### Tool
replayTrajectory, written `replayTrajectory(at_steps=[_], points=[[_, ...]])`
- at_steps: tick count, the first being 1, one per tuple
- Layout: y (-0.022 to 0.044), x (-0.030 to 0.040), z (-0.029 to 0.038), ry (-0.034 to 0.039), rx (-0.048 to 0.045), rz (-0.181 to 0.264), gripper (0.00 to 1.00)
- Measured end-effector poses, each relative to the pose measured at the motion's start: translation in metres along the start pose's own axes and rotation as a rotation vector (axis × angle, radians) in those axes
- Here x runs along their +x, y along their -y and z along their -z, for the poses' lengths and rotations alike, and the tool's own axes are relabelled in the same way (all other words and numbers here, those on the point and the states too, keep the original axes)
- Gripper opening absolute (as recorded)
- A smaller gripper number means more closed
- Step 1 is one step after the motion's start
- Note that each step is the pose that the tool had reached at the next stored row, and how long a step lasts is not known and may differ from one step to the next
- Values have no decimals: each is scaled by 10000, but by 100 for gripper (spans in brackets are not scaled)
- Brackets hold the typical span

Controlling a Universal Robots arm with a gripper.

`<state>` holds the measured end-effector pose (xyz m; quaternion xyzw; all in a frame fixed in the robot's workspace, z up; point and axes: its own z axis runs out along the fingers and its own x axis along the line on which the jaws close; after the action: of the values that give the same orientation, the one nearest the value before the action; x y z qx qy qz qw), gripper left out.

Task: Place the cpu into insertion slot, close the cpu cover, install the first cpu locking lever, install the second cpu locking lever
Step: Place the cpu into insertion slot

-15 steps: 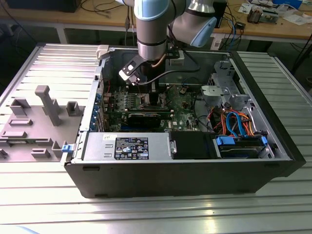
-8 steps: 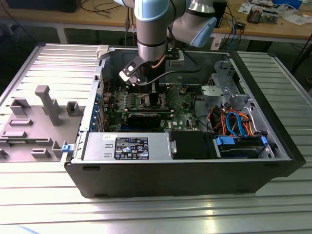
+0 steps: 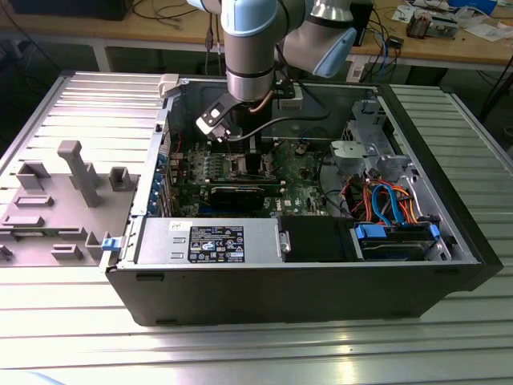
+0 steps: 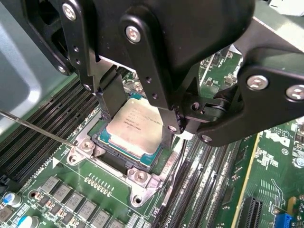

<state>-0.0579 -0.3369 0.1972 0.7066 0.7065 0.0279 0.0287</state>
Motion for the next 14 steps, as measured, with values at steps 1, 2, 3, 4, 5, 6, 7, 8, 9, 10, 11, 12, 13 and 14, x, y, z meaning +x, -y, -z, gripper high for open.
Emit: replayTrajectory(at_steps=[1, 2, 3, 4, 5, 6, 7, 8, 9, 10, 11, 12, 13, 14], points=[[-1, 1, 7, -3, 1, -1, 54], [-1, 1, 9, 1, 1, -2, 54], [-1, -1, 11, 6, 2, -5, 54], [0, -1, 12, 10, 5, -18, 54], [0, -1, 12, 12, 6, -28, 54], [0, -2, 12, 14, 7, -40, 54], [0, -1, 10, 16, 8, -50, 54], [0, 3, 8, 16, 6, -59, 54], [0, 9, 4, 4, 7, -67, 54], [1, 14, 3, 16, 6, -74, 54], [1, 17, 3, 20, 7, -76, 54], [1, 20, 0, 19, 8, -79, 54], [1, 20, -1, 19, 8, -82, 54], [1, 21, -1, 19, 7, -85, 54]])
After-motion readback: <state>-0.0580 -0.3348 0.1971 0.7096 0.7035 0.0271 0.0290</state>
